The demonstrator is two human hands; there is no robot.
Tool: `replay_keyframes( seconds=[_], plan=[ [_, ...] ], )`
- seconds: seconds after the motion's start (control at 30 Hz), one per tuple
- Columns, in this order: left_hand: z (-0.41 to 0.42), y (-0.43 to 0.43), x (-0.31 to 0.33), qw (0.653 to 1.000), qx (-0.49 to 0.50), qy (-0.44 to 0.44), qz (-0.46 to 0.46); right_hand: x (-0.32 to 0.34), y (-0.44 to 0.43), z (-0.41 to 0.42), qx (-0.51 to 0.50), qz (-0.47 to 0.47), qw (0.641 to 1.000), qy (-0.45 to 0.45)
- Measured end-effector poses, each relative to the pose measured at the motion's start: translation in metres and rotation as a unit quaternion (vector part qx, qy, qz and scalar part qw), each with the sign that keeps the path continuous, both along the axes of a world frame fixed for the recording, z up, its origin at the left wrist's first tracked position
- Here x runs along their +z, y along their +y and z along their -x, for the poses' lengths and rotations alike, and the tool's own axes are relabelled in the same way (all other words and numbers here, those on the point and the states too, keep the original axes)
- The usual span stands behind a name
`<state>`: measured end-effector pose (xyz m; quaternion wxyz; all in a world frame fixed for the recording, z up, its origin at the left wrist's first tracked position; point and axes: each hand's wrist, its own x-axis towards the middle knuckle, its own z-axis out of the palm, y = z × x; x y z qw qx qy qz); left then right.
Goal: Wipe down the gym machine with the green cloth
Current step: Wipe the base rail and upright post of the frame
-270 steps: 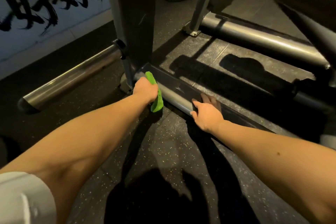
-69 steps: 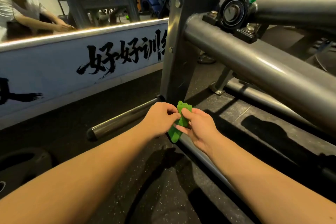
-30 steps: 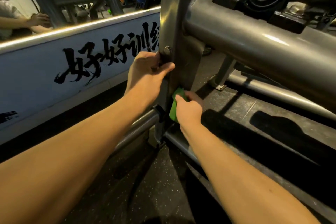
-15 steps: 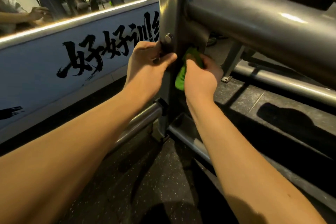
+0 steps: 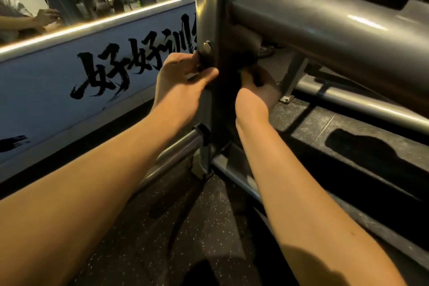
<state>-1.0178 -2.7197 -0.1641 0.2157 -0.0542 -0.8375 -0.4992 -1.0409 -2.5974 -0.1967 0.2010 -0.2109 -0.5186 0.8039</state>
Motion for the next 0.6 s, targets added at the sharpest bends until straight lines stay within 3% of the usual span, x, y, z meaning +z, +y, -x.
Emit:
replay_keyframes(
  seconds=[0.17,0.4,0.6],
  plan=[
    [-0.001,0.002,-0.022,0.994,0.011,-0.027,-0.102,-0.043,-0.036,-0.01,-0.029,-0.07,0.996,0.046],
    [0.001,-0.001,-0.058,0.983,0.01,-0.098,-0.152,-0.108,-0.046,-0.024,0.13,-0.124,0.975,-0.133],
    [-0.001,-0.003,-0.084,0.98,0.028,-0.151,-0.128,-0.052,-0.016,0.005,0.018,-0.003,0.999,-0.036]
  ],
)
